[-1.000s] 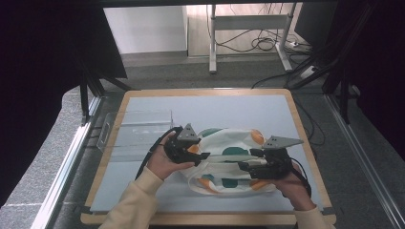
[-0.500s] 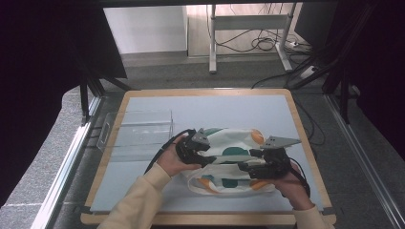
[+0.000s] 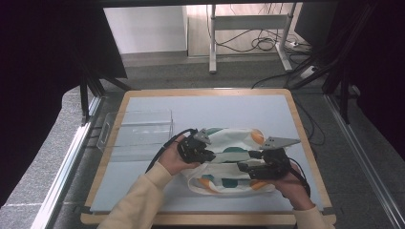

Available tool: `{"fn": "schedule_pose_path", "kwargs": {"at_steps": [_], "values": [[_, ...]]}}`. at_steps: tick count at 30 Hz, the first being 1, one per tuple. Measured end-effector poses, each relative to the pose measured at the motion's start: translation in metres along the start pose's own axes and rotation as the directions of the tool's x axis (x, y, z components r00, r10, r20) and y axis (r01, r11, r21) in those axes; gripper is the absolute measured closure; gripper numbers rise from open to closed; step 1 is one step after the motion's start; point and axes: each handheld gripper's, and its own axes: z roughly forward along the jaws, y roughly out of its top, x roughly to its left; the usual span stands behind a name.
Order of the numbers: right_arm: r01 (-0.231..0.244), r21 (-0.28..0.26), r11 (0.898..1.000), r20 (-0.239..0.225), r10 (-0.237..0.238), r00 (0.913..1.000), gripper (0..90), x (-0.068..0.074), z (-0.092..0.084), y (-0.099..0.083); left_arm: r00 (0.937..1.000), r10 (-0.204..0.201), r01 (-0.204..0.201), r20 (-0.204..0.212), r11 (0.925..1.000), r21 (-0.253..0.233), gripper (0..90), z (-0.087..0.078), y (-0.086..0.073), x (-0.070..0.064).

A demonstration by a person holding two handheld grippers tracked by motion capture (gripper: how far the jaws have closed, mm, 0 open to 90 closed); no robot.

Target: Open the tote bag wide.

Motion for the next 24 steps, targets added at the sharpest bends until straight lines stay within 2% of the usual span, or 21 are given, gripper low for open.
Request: {"fn": "schedule_pose_path", "kwargs": {"at_steps": [5, 11, 14, 16, 17, 19, 20, 21, 22, 24], "values": [[0.045, 0.028, 0.999, -0.026, -0.044, 0.9987, 38.1, 0.008, 0.006, 0.003, 0.9999, 0.004, -0.004, -0.010, 1.0000, 0.002, 82.3, 0.000, 0.000, -0.001], [0.087, 0.085, 0.993, -0.026, -0.085, 0.9961, 39.9, 0.012, 0.024, 0.005, 0.9999, -0.009, 0.009, -0.012, 1.0000, 0.002, 82.3, 0.001, 0.000, -0.002], [0.101, 0.114, 0.988, -0.023, -0.099, 0.9948, 41.2, 0.013, 0.032, 0.004, 0.9999, 0.000, 0.001, -0.014, 0.9999, 0.012, 82.3, 0.001, 0.001, -0.001], [0.115, 0.148, 0.982, -0.021, -0.113, 0.9934, 46.2, 0.013, 0.039, 0.002, 0.9998, -0.008, 0.008, -0.017, 1.0000, 0.003, 82.3, 0.001, 0.001, -0.002], [0.129, 0.183, 0.975, -0.021, -0.128, 0.9916, 51.1, 0.012, 0.044, 0.000, 0.9997, -0.011, 0.011, -0.022, 0.9999, 0.000, 82.4, 0.002, 0.001, -0.002], [0.135, 0.197, 0.971, -0.018, -0.134, 0.9908, 53.9, 0.012, 0.046, -0.002, 0.9997, -0.014, 0.014, -0.022, 0.9999, -0.002, 82.5, 0.003, 0.001, -0.001], [0.151, 0.229, 0.962, -0.011, -0.152, 0.9883, 60.5, 0.011, 0.050, -0.005, 0.9996, -0.014, 0.014, -0.023, 0.9999, 0.000, 82.6, 0.004, 0.000, -0.001], [0.151, 0.229, 0.962, -0.011, -0.152, 0.9883, 60.5, 0.011, 0.050, -0.005, 0.9996, -0.015, 0.015, -0.023, 0.9999, 0.002, 82.6, 0.004, 0.001, -0.001], [0.166, 0.241, 0.956, -0.009, -0.169, 0.9855, 65.9, 0.011, 0.051, -0.007, 0.9996, -0.012, 0.012, -0.024, 0.9999, 0.003, 82.6, 0.005, 0.001, 0.000], [0.170, 0.251, 0.953, -0.011, -0.173, 0.9849, 74.3, 0.011, 0.053, -0.008, 0.9995, -0.014, 0.014, -0.028, 0.9999, 0.004, 82.6, 0.004, 0.001, 0.000]]}}
